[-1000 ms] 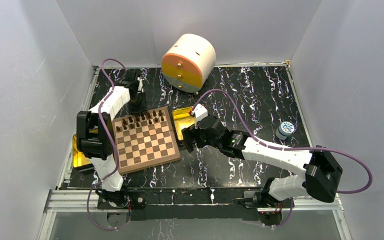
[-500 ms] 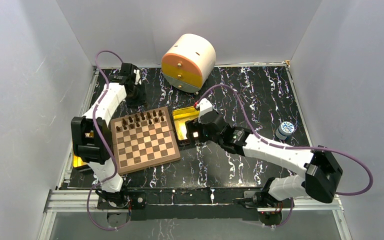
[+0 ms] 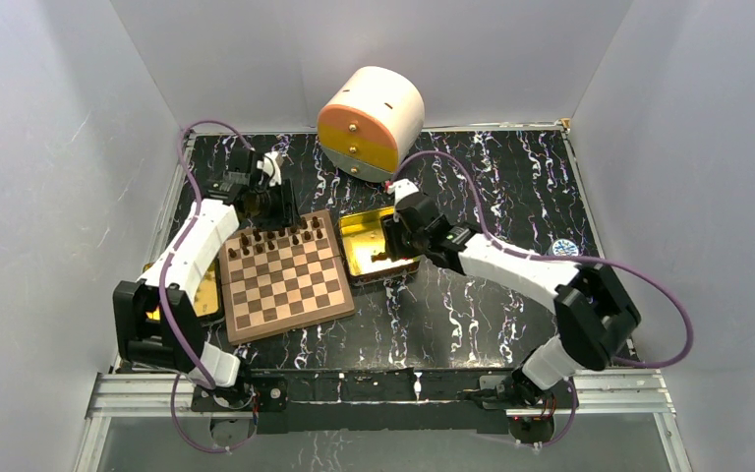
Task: Set up the chess pieces on the board
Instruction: Pick up the chess piece from the storage box.
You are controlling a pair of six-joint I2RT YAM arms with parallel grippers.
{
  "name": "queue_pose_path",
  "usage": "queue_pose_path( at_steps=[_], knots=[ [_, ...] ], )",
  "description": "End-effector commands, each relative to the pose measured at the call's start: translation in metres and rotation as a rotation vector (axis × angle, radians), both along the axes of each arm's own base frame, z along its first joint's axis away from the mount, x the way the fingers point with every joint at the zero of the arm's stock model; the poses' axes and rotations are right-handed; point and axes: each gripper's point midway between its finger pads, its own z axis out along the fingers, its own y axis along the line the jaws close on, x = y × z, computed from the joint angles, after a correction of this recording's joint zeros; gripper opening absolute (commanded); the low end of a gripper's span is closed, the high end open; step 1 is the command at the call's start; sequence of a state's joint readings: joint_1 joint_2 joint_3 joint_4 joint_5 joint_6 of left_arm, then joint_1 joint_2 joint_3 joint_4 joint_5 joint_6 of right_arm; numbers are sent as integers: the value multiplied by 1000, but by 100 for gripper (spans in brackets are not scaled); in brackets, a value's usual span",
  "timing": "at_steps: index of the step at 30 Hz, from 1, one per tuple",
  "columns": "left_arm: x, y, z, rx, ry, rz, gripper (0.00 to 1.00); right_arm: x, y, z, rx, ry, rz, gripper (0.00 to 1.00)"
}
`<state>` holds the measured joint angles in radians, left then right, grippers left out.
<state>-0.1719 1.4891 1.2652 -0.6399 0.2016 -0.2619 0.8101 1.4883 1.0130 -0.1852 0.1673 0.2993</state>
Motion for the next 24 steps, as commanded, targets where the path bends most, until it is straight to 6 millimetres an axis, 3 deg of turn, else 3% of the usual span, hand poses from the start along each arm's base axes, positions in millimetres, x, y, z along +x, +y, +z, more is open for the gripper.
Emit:
queue_pose_path(
  at_steps=[1, 11, 24],
  knots=[
    [-8, -14, 7, -69, -85, -61, 47, 16, 20, 1, -16, -14, 48, 48],
    [-27, 12, -24, 34, -164, -7, 50, 41, 47, -35, -109, 31, 108, 44],
    [-28, 21, -21, 71, -214, 8, 50, 39, 38, -64, -251, 154, 88, 50]
  ],
)
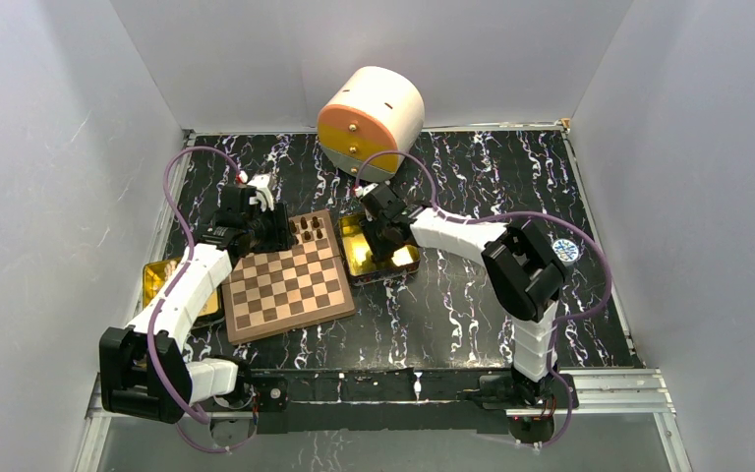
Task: Set up the chess pieces on the board
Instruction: Pick up the chess piece from the storage box.
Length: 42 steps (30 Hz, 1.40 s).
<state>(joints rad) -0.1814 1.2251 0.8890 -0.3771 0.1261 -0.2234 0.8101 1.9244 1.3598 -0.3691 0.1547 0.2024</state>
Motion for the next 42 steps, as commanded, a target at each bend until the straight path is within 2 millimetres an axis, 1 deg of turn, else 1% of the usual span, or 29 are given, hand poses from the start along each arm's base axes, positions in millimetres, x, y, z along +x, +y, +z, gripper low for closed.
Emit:
queue_pose_path(
  at_steps=[1, 10, 14, 22, 26, 29, 31, 36, 40, 42],
  knots=[
    [4, 3, 7, 17, -43, 1, 50, 6, 5, 8, -14, 4, 7, 50],
    [2, 7, 8, 34, -56, 10, 50, 3, 5, -6, -39, 39, 16, 44],
    [2, 8, 8, 36, -55, 9, 50, 7, 5, -5, -44, 21, 15, 38],
    [2, 8, 8, 38, -55, 6, 50, 16, 11, 13, -6, -50, 36, 17],
    [1, 7, 8, 34, -53, 5, 50, 18, 12, 23, 11, -78, 52, 12],
    [2, 5, 8, 19, -50, 5, 50, 19, 12, 33, 35, -108, 59, 11],
    [3, 0, 10, -6, -46, -3, 50, 19, 14, 45, 64, -131, 67, 11],
    [4, -25, 26, -147, -32, -40, 50, 12, 21, 70, 165, -182, 111, 11],
    [-1, -54, 41, -320, 1, -86, 50, 0, 30, 94, 288, -240, 185, 10],
    [-4, -66, 46, -394, 30, -106, 51, -11, 37, 107, 368, -260, 247, 10]
  ],
)
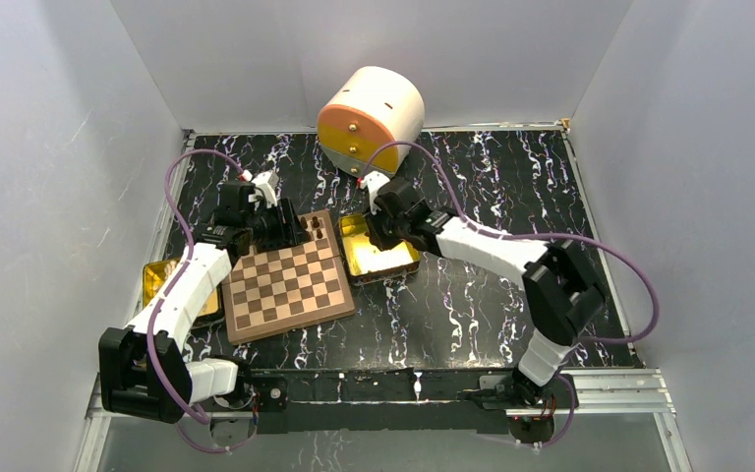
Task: Set up the chess pieces on the board
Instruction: Pick up the chess piece from the storage box.
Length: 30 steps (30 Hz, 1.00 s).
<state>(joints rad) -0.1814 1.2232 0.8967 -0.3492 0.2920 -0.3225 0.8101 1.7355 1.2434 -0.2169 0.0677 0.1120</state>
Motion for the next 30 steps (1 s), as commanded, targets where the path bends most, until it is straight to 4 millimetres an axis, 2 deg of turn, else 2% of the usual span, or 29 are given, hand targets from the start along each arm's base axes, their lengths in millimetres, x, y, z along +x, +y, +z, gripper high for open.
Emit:
queue_pose_path(
  at_steps=[1, 6, 11, 21, 30],
  knots=[
    [-3, -39, 34, -238, 24, -75, 50, -11, 28, 58, 238, -133, 156, 10],
    [-8, -54, 47, -358, 50, -96, 49, -28, 33, 84, 353, -188, 236, 11],
    [-13, -70, 61, -479, 65, -138, 46, -42, 36, 97, 410, -212, 290, 11],
    [-19, -88, 61, -524, 106, -167, 48, -54, 47, 99, 428, -226, 338, 11],
    [-24, -105, 53, -527, 152, -199, 48, -53, 54, 103, 439, -234, 346, 11]
  ],
)
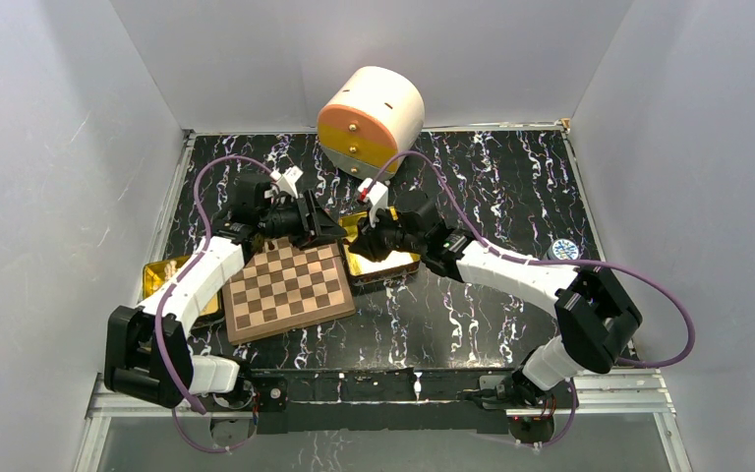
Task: Set up the chess pieces on the board
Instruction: Pick up the chess piece from the storage box.
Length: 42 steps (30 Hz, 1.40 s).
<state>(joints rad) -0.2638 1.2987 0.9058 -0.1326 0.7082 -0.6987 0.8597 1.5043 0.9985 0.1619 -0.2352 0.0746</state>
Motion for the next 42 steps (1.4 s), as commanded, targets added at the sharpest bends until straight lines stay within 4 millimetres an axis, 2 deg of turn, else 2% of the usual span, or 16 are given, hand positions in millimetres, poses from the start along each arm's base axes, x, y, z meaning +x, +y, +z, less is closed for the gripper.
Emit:
queue_pose_path(
  at_steps=[1, 14, 16, 20, 23, 32, 42],
  knots=[
    [-6, -9, 5, -29, -5, -33, 48, 6, 12, 33, 84, -79, 15, 11],
    [-9, -13, -6, -30, 56, -19, 36, 10, 14, 33, 98, -71, -5, 11],
    [-9, -13, -5, -30, 53, -15, 31, 11, 14, 31, 97, -70, -7, 11],
    [-7, -13, -3, -31, 46, -1, 13, 10, 13, 22, 78, -65, -9, 11],
    [-4, -12, 0, -29, 36, 9, 6, 11, 9, 15, 58, -77, -13, 12],
    [12, -6, 13, 57, -2, 26, 0, 11, -6, -5, -14, -90, -42, 12],
    [19, -7, 25, 63, -2, 30, 0, 10, -13, -2, -22, -108, -47, 17]
  ],
)
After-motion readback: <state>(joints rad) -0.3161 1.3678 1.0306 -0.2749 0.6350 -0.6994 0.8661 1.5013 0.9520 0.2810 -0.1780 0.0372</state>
